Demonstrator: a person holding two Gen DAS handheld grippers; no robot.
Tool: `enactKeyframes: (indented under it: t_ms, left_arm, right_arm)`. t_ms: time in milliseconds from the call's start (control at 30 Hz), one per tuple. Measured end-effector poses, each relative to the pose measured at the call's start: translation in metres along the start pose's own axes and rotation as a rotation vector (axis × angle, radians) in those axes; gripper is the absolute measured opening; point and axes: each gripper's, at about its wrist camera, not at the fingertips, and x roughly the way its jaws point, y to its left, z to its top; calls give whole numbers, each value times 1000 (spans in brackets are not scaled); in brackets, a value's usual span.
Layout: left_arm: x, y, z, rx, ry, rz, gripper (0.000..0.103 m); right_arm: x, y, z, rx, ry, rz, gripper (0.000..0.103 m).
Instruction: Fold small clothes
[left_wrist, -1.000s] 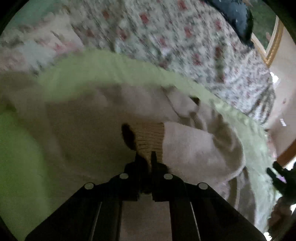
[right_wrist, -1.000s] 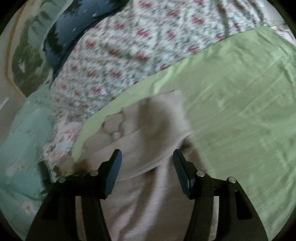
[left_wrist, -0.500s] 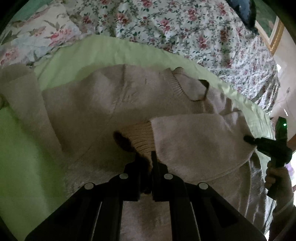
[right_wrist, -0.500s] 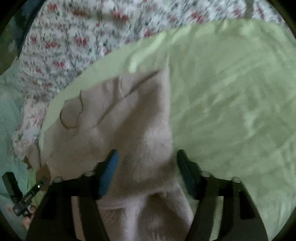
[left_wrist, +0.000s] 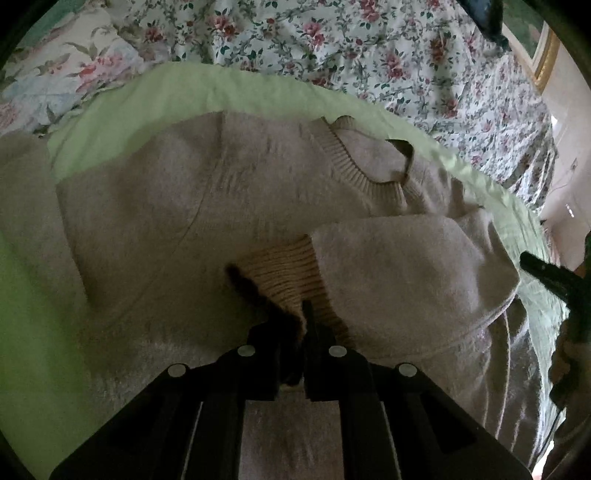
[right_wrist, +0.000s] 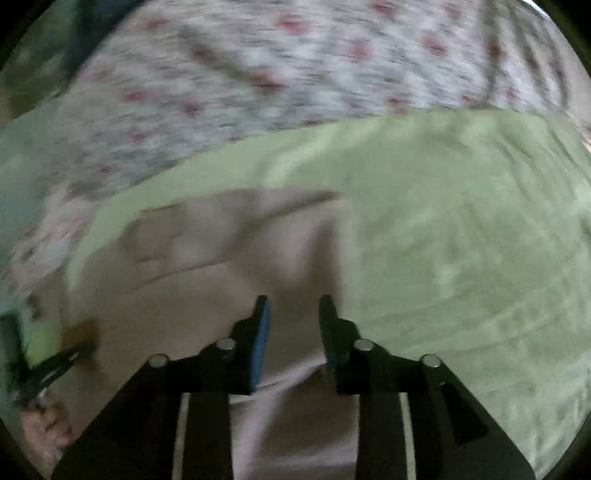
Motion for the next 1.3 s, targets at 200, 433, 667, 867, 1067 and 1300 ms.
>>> enactKeyframes:
  t_ms: [200,433,667,867,1067,1300]
  left_arm:
    - [-35,20,-10,1,-31,41,17]
    - [-93,101,-34,-140,-80,97,29]
    - [-123,189,-27,-360,-161,134,68]
    - [-132,281,-1,-633,-258,101,78]
    - [-118,373,12,-865,-293,131,79]
    - [-107,391,40,-803,-299,161,7]
  right_arm:
    - [29,-15,-24,50,139,-72,38]
    - [-36,17,-42,94,30,26,56]
    - [-58,78,-90,58,69,179,59]
    - [-60,100,-115,33,125,209,60]
    - [-48,103,-119,30,174,199,60]
    - [-30,111,-118,40,214,195,60]
